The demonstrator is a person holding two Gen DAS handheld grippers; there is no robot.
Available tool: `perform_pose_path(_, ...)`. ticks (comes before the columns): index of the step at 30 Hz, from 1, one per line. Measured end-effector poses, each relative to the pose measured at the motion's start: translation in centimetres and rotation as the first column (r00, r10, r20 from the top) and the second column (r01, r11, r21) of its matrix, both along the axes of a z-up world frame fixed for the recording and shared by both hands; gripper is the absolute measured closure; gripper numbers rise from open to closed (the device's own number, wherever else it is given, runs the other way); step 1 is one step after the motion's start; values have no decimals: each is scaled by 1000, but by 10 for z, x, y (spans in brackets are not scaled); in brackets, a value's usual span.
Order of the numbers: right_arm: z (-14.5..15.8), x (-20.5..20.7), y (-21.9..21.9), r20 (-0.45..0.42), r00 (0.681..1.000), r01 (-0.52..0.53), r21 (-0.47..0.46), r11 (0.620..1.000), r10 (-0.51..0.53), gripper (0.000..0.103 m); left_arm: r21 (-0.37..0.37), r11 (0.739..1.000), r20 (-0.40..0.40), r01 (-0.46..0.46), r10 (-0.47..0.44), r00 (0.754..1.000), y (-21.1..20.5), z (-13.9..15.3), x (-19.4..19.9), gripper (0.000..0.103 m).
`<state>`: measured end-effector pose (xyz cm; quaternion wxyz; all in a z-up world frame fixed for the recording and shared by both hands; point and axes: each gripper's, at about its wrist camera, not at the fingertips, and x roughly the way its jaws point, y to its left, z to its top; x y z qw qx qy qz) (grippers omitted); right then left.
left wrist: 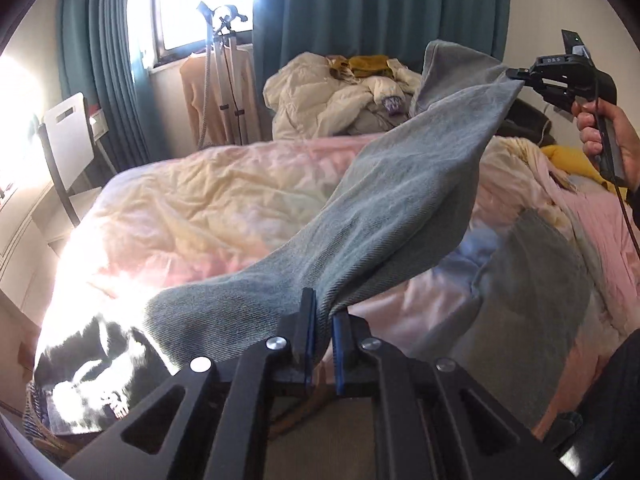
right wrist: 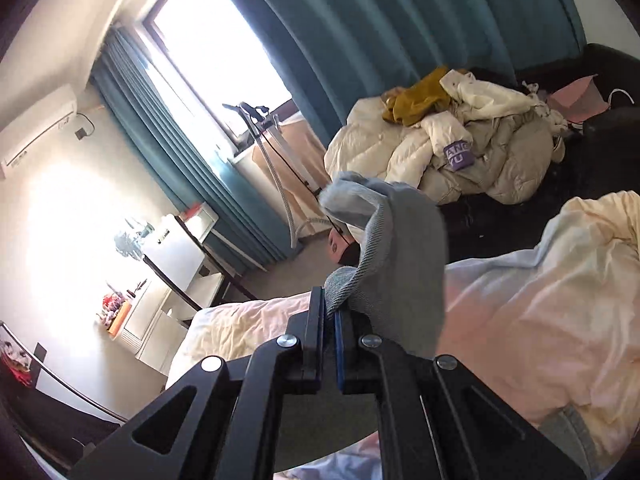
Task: Fold clothes
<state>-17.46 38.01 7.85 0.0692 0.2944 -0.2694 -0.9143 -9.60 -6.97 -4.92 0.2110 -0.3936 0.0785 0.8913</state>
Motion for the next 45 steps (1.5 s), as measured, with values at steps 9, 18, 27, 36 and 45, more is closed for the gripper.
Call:
perform_pose_path(9,-197,92,66,413,910,108,-153,982,-36,97,-91,995,140,-50,63,988,25,-58,32,95)
perform_pose_path(18,-152,84,77,235,960,128,113,985,-151,29,-59,988,162,-144,152,975,22,-57,29,95)
perform_pose_path(27,-209,2,151,415,890,224,-38,974,-189,34,-49,984,181,-174,180,967,21,-57,24,95)
perform_pose_path(36,-144,3,124,320,907,245,124,961,-273,99,2,985,191,-175,171,966,14,-53,24,95)
perform_pose_path(45,-17,-37,44,129,981,120,197,973,-147,99,-21,967,193,-255,254,948,10,-33,38,90)
